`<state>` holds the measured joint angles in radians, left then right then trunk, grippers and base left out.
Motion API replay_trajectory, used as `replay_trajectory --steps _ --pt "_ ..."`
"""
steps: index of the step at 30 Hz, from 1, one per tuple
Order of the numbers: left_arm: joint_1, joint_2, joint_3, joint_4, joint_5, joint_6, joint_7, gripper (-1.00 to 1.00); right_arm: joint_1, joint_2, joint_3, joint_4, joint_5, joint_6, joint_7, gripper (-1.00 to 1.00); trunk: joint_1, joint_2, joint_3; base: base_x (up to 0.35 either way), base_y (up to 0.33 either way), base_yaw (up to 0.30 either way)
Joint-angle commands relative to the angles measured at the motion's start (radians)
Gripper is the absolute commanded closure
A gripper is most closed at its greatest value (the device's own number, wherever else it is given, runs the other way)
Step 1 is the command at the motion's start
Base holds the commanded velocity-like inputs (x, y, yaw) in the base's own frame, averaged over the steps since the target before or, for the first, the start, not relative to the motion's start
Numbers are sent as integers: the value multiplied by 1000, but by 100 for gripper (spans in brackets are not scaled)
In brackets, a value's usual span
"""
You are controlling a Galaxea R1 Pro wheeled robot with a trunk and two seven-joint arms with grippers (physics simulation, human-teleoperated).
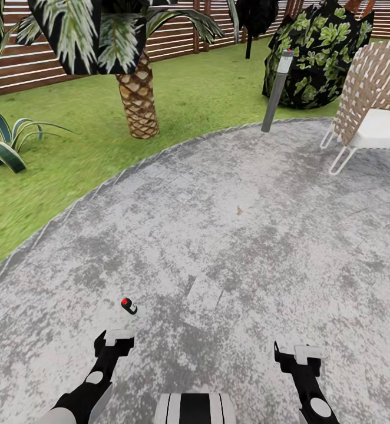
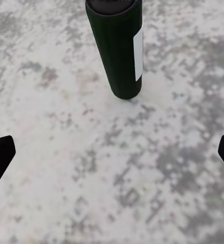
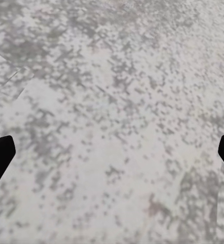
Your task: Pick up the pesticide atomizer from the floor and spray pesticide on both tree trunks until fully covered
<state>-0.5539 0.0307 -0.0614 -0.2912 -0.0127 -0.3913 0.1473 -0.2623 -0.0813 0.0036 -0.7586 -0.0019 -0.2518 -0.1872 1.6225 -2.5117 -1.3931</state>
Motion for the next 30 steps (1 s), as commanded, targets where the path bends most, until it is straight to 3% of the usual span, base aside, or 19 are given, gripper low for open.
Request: replay_trajectory --steps 1,30 --pt "0 0 0 0 0 0 0 -100 0 0 1 0 0 0 0 -100 0 0 0 0 0 0" --pt "0 0 -2 0 1 -1 0 -100 0 0 0 -5 0 -1 0 -100 0 0 0 115 6 0"
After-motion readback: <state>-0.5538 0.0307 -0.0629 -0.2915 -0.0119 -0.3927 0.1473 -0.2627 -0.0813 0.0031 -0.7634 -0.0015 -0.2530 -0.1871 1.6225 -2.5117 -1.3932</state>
